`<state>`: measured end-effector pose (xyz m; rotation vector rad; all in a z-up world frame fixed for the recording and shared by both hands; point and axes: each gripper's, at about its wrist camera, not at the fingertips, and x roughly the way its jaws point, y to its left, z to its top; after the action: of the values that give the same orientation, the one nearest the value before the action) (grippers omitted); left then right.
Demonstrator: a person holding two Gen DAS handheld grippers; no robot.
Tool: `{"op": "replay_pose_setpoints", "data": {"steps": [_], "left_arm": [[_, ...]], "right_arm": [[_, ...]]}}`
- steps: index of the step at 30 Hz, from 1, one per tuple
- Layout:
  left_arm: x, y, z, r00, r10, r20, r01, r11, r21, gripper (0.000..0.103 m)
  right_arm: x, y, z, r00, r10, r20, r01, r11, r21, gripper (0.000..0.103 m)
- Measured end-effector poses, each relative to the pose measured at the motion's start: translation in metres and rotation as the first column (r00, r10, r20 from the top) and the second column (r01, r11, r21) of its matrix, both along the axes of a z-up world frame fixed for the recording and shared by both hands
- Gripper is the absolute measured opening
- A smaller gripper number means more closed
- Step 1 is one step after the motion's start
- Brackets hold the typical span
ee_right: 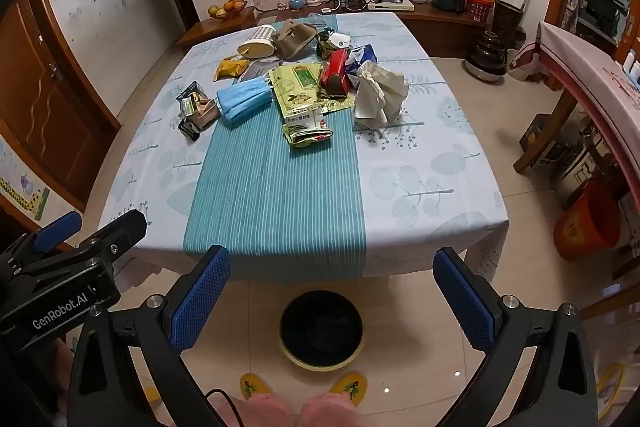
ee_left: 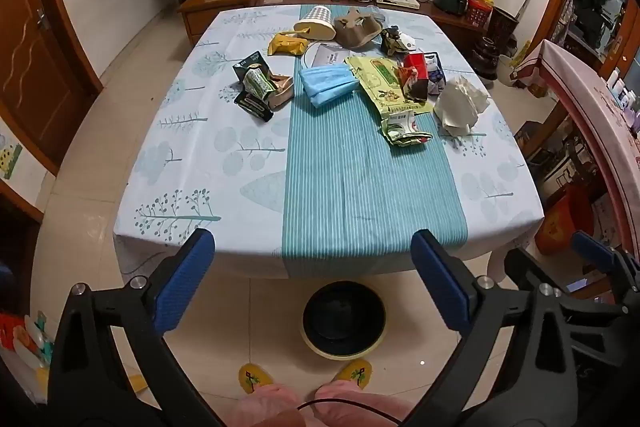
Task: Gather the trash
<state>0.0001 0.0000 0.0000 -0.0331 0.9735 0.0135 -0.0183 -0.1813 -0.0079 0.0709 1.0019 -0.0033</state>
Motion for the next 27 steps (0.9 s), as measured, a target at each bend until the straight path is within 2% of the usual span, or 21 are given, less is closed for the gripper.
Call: {"op": "replay_pose_setpoints", "data": {"steps": [10, 17, 27], "left_arm": [[-0.001, 0.0, -0.001, 1.0, -0.004, -0.008, 0.003, 1.0, -0.016, 0.091], [-0.009, -0.012, -0.001, 1.0, -0.004, -0.014, 0.004, 1.0, -0.009, 0.091], [-0.014, -0.006, -0.01, 1.0, 0.009, -0.025, -0.009, 1.0, -0.013, 0.091]], "right_arm": [[-0.003, 0.0, -0.001, 1.0, 0.003, -0.008, -0.003, 1.0, -0.015, 0.103], [-0.004, -0.001, -0.001, 1.0, 0.006, -0.01, -0.006, 1.0, -0.007, 0.103], [-0.007, -0.001, -0.005, 1.0, 0.014, -0.006, -0.014, 1.0, -0.014, 0.103]]}}
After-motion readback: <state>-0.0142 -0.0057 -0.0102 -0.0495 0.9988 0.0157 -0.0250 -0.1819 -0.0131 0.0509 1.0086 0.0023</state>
